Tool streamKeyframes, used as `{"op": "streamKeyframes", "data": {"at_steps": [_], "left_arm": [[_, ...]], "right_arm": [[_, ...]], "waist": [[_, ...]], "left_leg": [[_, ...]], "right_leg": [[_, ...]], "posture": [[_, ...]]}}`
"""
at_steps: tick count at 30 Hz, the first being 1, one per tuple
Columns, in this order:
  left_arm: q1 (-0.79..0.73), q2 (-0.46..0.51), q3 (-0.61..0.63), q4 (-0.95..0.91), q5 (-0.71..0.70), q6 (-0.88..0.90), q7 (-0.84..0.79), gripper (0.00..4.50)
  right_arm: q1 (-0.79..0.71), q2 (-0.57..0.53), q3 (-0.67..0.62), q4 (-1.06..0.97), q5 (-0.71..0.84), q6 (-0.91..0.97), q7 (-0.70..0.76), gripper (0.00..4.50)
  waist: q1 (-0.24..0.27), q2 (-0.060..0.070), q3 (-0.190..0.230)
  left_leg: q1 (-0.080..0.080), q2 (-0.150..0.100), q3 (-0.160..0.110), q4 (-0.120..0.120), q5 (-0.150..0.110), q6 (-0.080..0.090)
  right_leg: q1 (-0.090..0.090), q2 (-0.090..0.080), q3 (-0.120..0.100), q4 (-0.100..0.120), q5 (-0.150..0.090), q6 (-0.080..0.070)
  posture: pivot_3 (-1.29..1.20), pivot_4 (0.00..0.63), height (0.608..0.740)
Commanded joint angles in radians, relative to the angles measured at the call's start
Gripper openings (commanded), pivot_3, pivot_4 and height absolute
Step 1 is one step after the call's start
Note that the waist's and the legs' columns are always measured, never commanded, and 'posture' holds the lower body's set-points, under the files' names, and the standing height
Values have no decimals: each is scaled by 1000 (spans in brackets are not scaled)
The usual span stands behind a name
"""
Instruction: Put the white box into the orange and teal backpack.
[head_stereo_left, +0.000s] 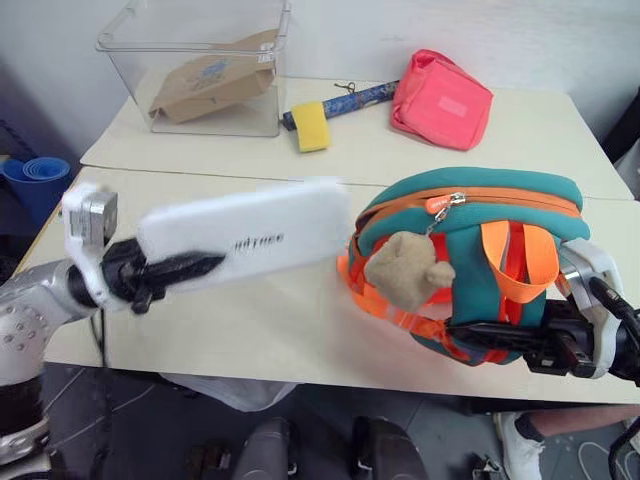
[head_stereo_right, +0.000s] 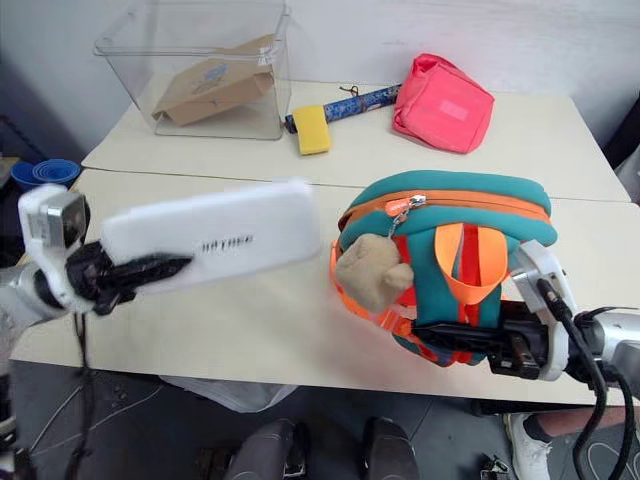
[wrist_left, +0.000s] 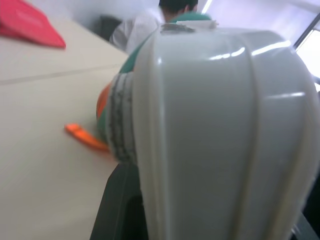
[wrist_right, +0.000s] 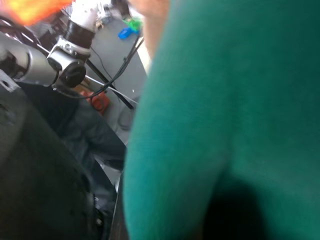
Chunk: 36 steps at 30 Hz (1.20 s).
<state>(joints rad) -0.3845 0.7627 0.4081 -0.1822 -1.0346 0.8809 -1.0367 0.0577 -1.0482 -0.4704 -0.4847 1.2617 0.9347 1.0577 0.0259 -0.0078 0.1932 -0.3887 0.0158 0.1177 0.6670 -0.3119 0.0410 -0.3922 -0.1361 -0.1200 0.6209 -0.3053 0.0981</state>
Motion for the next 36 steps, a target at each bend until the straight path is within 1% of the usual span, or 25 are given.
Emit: {"op": "streamKeyframes", "data": {"at_steps": [1, 3, 6, 12, 14, 17, 18, 20, 22, 25, 27, 29, 32, 34, 36], "left_arm": [[-130, -47, -61, 24, 45, -79, 44, 1266], [-175, -60, -129, 35, 100, -117, 9, 1266], [-203, -57, -204, 41, 148, -152, -56, 1266], [-250, -42, -293, 81, 235, -227, -161, 1266], [-268, -55, -345, 89, 308, -292, -174, 1266], [-318, -98, -427, 118, 429, -385, -144, 1266], [-354, -123, -475, 140, 502, -427, -116, 1266], [-419, -178, -544, 187, 597, -467, -67, 1266], [-508, -288, -614, 249, 635, -454, -34, 1266], [-602, -431, -677, 353, 686, -457, -3, 1266], [-665, -556, -715, 489, 737, -520, 25, 1266], [-705, -654, -744, 619, 784, -610, 23, 1266], [-736, -736, -738, 742, 823, -689, 31, 1266], [-749, -765, -727, 788, 843, -719, 47, 1266], [-741, -755, -704, 768, 832, -704, 30, 1975]], "right_arm": [[-6, -27, 12, 32, -67, -25, 69, 61], [-19, -23, 22, 40, -90, -35, 81, 61], [-46, -6, 35, 42, -102, -42, 73, 61], [-87, 30, 56, 42, -116, -50, 41, 61], [-108, 44, 69, 39, -115, -51, 24, 61], [-134, 62, 86, 37, -116, -50, 6, 61], [-144, 66, 93, 36, -114, -47, 1, 61], [-159, 72, 102, 35, -112, -43, -6, 61], [-169, 71, 112, 37, -115, -41, -1, 61], [-177, 71, 124, 40, -124, -42, 7, 61], [-183, 75, 134, 43, -130, -45, 8, 61], [-191, 84, 143, 42, -135, -52, 5, 61], [-198, 97, 151, 39, -144, -60, -3, 61], [-198, 105, 154, 35, -149, -64, -9, 61], [-189, 114, 149, 31, -153, -71, -20, 0]], "waist": [[3, -1, 0], [1, -1, -1], [-6, -1, -1], [-2, -3, 0], [-2, -3, 0], [1, -3, 0], [2, -3, 0], [5, -3, 0], [11, -3, 0], [16, -3, 0], [16, -3, 0], [15, -4, 1], [9, -4, 1], [8, -4, 1], [6, -4, 1]], "left_leg": [[0, 0, 0, 0, 0, 0], [0, 0, 1, 0, 0, 0], [0, -1, 4, 0, 1, 1], [0, 0, 4, 1, 1, 0], [0, 0, 4, 1, 1, 0], [0, 0, 4, 2, 1, 0], [0, -1, 4, 2, 1, 1], [0, -1, 3, 2, 1, 1], [-1, -2, 3, 2, 2, 2], [-3, -3, 3, 3, 2, 4], [-4, -3, 3, 4, 2, 5], [-4, -3, 3, 6, 1, 6], [-4, -3, 3, 7, 1, 6], [-4, -2, 3, 8, 1, 6], [-5, -2, 2, 10, 1, 6]], "right_leg": [[0, 1, 0, 0, 0, 0], [0, 3, 0, 1, 1, 1], [0, 5, 1, 2, 1, 1], [-1, 6, 1, 1, 1, 1], [-1, 5, 1, 0, 1, 1], [0, 5, 1, 0, 1, 1], [0, 5, 1, 0, 1, 1], [0, 5, 0, 0, 1, 1], [0, 5, 0, 1, 1, 2], [0, 6, 0, 1, 2, 4], [0, 6, -1, 1, 3, 5], [-1, 6, -5, 1, 3, 5], [-1, 5, -9, -1, 3, 6], [-1, 3, -10, -1, 3, 6], [0, 2, -10, -1, 3, 6]], "posture": [[0, 150, 740], [0, 150, 740], [0, 150, 740], [0, 150, 740], [0, 150, 740], [0, 150, 740], [0, 150, 740], [0, 150, 740], [0, 150, 740], [0, 150, 740], [0, 150, 740], [0, 150, 740], [0, 150, 740], [0, 150, 740], [0, 150, 740]]}}
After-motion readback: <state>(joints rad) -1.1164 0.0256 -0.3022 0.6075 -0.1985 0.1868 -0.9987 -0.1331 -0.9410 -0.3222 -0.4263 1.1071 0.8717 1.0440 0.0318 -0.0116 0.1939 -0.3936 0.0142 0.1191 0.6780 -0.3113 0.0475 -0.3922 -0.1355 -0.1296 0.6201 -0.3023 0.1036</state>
